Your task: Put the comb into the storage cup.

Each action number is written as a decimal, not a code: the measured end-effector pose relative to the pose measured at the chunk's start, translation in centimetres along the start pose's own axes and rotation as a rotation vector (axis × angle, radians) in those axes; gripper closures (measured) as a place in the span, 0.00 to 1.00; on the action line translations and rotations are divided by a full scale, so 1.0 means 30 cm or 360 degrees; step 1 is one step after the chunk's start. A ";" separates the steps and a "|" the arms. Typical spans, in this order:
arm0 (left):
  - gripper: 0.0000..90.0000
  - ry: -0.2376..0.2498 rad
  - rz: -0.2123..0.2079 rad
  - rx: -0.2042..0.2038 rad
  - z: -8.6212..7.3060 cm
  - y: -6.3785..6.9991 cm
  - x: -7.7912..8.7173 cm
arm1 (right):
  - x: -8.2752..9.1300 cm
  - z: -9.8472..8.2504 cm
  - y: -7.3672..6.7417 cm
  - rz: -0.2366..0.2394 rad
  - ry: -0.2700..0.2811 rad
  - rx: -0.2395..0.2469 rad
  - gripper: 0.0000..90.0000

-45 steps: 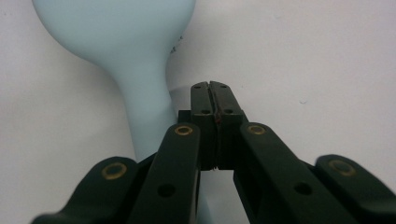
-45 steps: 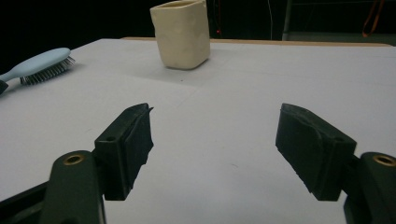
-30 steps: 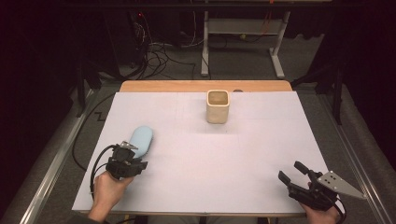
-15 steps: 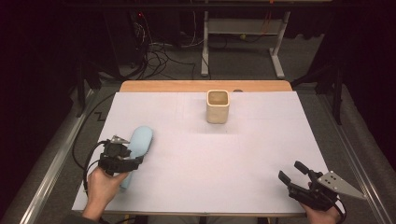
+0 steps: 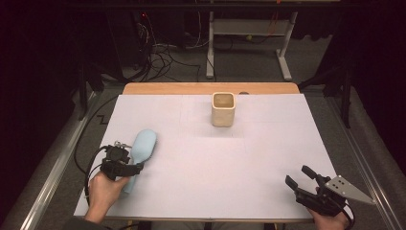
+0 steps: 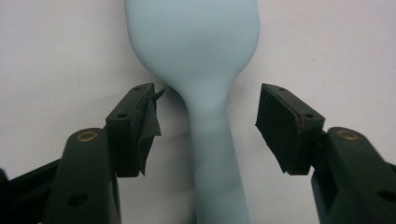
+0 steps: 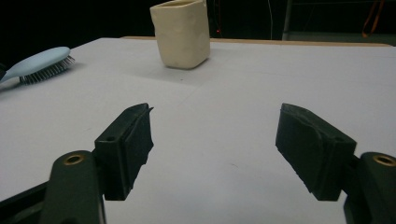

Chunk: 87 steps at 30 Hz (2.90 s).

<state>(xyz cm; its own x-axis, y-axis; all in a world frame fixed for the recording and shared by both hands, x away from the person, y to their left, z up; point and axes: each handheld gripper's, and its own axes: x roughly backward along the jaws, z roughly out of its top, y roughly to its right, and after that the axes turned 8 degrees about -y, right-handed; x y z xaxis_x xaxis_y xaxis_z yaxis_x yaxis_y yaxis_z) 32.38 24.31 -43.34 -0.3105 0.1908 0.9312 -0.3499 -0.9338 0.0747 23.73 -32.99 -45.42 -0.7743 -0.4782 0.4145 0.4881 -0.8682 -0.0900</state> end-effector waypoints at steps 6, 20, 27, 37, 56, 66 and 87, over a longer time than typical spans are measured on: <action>0.43 -0.0045 0.0020 -0.0012 0.012 0.004 -0.021 | 0.000 0.000 0.000 -0.0001 0.0000 0.0001 0.31; 0.51 -0.0128 0.0066 -0.0018 0.038 0.014 -0.063 | -0.001 0.000 -0.001 -0.0001 -0.0002 0.0008 0.31; 0.59 -0.0150 0.0077 -0.0019 0.045 0.015 -0.068 | -0.001 0.000 -0.001 -0.0002 -0.0002 0.0009 0.31; 0.73 -0.0160 0.0069 -0.0003 0.050 0.008 -0.067 | -0.001 0.000 -0.002 -0.0003 -0.0006 0.0013 0.31; 0.77 -0.0102 0.0073 -0.0062 0.049 0.027 -0.068 | -0.001 0.000 -0.003 -0.0009 -0.0006 0.0020 0.31; 0.77 -0.0035 0.0017 -0.0101 0.052 0.043 -0.051 | -0.001 -0.001 -0.002 -0.0006 -0.0006 0.0015 0.31; 0.77 0.0087 -0.0114 -0.0225 0.056 0.121 -0.016 | 0.001 -0.003 -0.003 -0.0010 -0.0009 0.0003 0.31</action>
<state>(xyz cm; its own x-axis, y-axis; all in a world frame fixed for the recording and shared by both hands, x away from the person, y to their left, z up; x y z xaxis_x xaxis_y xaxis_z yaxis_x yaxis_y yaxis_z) 32.74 20.32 -42.91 -0.3265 0.2750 0.9043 -0.4922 -0.8662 0.0857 23.63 -32.94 -45.49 -0.7751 -0.4718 0.4203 0.4838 -0.8710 -0.0853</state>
